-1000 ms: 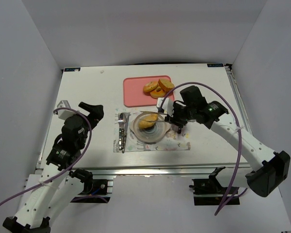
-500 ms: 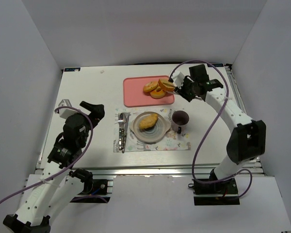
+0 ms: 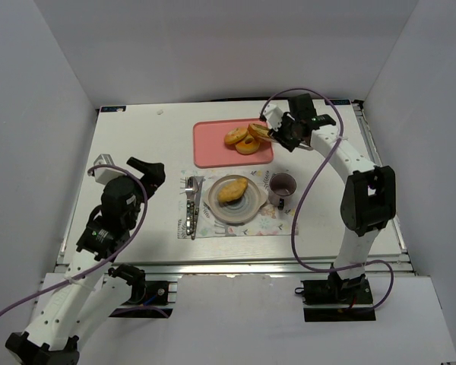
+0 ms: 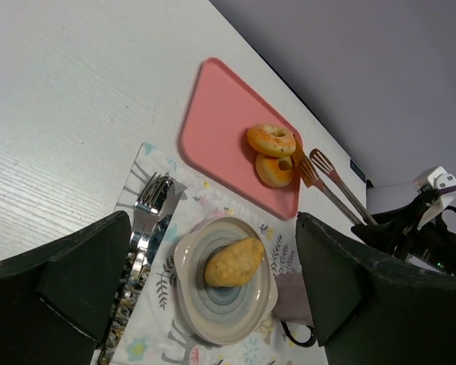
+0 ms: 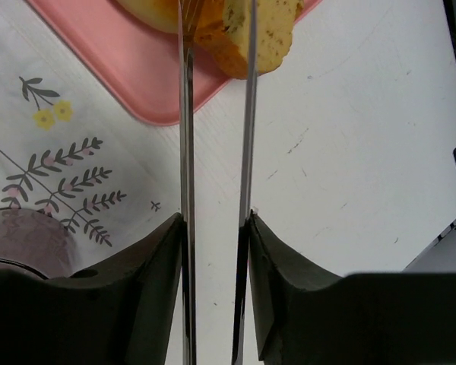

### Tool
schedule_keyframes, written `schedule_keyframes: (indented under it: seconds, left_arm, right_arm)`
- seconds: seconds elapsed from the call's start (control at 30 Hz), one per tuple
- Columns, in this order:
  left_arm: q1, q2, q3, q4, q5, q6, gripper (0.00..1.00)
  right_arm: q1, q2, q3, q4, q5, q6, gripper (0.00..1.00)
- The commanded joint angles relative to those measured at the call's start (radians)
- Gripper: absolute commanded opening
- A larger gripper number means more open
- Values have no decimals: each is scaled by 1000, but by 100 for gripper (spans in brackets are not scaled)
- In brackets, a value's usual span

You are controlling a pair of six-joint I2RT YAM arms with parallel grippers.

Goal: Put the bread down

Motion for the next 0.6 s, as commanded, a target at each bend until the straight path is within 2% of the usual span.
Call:
schedule_keyframes:
  seconds: [0.0, 0.07, 0.1, 0.33, 0.57]
  left_arm:
    - [1, 2, -11, 21, 0, 10, 98]
    - [1, 3, -9, 22, 0, 12, 98]
    - [1, 5, -9, 24, 0, 12, 98]
    - [1, 12, -14, 34, 8, 15, 98]
    - [1, 6, -12, 30, 5, 15, 98]
  right_arm:
    - [-4, 15, 48, -13, -2, 20, 42]
    - [-8, 23, 52, -33, 1, 31, 37]
    - [-10, 24, 60, -43, 1, 36, 32]
    - [-31, 26, 69, -81, -9, 74, 14]
    - [-34, -71, 80, -70, -72, 105, 9]
